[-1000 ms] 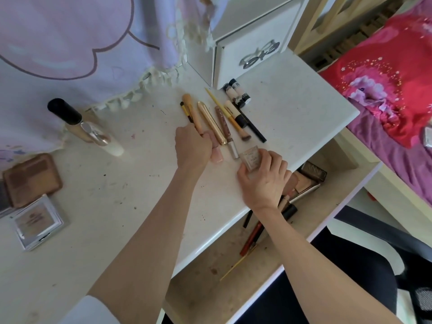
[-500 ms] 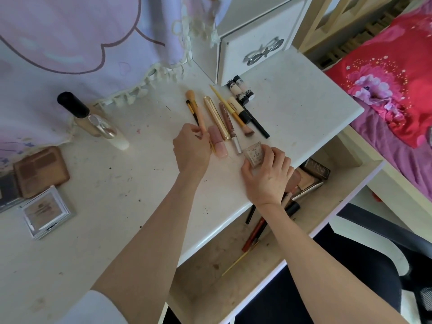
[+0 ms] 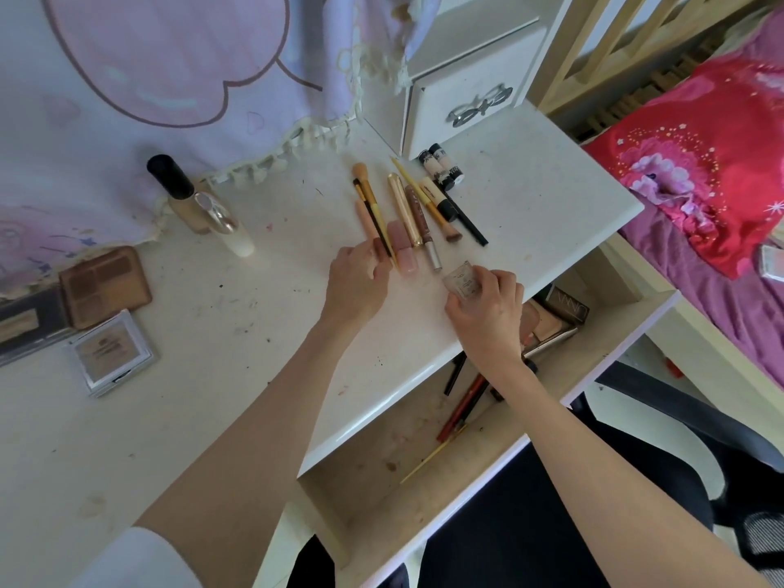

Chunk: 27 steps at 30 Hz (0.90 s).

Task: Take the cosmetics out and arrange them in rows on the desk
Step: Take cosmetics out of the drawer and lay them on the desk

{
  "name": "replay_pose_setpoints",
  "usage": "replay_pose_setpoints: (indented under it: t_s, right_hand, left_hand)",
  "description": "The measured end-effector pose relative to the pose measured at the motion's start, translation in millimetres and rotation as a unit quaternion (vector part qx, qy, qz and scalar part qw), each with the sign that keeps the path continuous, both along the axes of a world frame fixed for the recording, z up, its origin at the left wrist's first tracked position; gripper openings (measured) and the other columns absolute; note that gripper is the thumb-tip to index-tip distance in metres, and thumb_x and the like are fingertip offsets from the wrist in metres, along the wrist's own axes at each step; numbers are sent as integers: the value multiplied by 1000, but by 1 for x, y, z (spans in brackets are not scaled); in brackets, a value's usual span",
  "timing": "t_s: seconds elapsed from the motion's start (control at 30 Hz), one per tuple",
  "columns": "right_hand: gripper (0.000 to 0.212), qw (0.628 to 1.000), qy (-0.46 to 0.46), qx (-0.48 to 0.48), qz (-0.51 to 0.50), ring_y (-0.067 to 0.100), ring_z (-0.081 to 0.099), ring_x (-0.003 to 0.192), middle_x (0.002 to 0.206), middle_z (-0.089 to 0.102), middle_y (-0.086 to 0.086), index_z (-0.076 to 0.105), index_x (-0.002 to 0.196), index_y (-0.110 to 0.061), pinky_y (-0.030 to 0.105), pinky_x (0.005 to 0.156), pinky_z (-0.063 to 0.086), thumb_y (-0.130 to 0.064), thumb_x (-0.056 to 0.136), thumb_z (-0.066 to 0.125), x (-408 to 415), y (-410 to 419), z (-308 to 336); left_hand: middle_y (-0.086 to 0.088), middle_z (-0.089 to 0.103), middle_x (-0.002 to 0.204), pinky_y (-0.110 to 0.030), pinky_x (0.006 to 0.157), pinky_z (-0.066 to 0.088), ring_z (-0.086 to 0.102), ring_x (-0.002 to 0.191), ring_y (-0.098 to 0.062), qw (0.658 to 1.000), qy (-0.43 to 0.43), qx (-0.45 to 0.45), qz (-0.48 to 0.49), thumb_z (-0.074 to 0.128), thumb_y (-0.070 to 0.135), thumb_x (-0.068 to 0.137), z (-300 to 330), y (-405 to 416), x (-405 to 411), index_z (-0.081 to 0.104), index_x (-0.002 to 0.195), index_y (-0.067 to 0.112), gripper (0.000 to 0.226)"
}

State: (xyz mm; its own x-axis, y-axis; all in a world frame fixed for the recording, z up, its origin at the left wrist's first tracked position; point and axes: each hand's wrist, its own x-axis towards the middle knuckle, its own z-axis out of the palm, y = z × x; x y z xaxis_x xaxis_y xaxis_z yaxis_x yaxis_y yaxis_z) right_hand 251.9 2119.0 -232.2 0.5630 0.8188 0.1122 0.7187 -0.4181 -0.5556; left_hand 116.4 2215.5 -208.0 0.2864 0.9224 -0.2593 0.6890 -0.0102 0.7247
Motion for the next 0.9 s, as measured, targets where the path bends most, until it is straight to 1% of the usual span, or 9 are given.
replay_pose_setpoints:
  t_s: [0.07, 0.13, 0.27, 0.37, 0.47, 0.6, 0.7, 0.8, 0.9]
  right_hand:
    - [46, 1000, 19, 14, 20, 35, 46, 100, 110, 52, 20, 56, 119, 3, 39, 86, 43, -15, 79, 68, -11, -8, 6]
    - [46, 998, 18, 31, 53, 34, 47, 96, 107, 53, 20, 57, 116, 4, 38, 82, 45, -12, 75, 69, -25, -17, 11]
    - [47, 992, 42, 17, 115, 24, 44, 101, 111, 52, 12, 55, 122, -2, 26, 86, 41, -17, 80, 70, -66, -31, 26]
    - [52, 978, 88, -37, 187, 17, 39, 111, 120, 45, 6, 47, 133, -8, 12, 90, 27, -24, 87, 63, -101, -34, 36]
    - [55, 963, 99, -65, 243, 16, 37, 115, 124, 44, 6, 41, 138, -9, 9, 89, 23, -25, 89, 60, -134, -31, 40]
    - [54, 950, 89, -72, 290, 21, 38, 116, 125, 45, 8, 41, 137, -10, 14, 91, 26, -19, 88, 61, -186, -13, 41]
    - [52, 947, 67, -79, 303, 25, 39, 115, 124, 47, 12, 44, 134, -9, 22, 95, 29, -20, 87, 63, -221, 11, 38]
    - [47, 952, 60, -90, 287, 29, 39, 115, 122, 47, 13, 48, 129, -9, 30, 96, 33, -21, 86, 65, -249, 36, 32]
    - [38, 959, 35, -100, 261, 31, 40, 113, 118, 48, 14, 53, 121, -7, 34, 95, 36, -22, 87, 62, -266, 54, 23]
  left_hand:
    - [-7, 40, 135, -26, 98, 32, 36, 127, -22, 999, 16, -2, -33, 41, 20, 97, 2, -16, -14, 37, 139, 16, 43]
    - [-2, 35, 142, -22, 101, 29, 32, 131, -17, 997, 20, 29, -67, 41, 22, 97, 5, -36, -34, 32, 142, 18, 46]
    - [2, 44, 131, -10, 95, 28, 44, 120, -10, 992, 7, 108, -64, 45, 17, 95, 11, -81, -96, 42, 135, 20, 40]
    - [-1, 52, 123, -26, 96, 40, 50, 111, -17, 985, 40, 169, -18, 50, 11, 91, 9, -106, -148, 52, 126, 16, 35]
    - [-5, 55, 120, -30, 96, 34, 50, 111, -22, 975, 95, 198, 37, 50, 10, 87, 4, -116, -194, 55, 121, 12, 34]
    - [-12, 49, 129, -44, 105, 27, 40, 125, -31, 957, 172, 165, 164, 54, 6, 84, -8, -124, -256, 50, 124, 7, 40]
    - [-14, 31, 147, -48, 113, 11, 19, 139, -32, 948, 214, 96, 213, 51, 16, 90, -19, -124, -298, 36, 137, 7, 50]
    - [-7, 11, 156, -50, 114, -5, 1, 144, -26, 948, 254, 57, 182, 38, 33, 96, -28, -114, -328, 22, 146, 14, 56]
    - [-8, 12, 156, -52, 113, -4, 5, 144, -29, 939, 310, 79, 124, 15, 47, 93, -34, -111, -340, 19, 147, 15, 63]
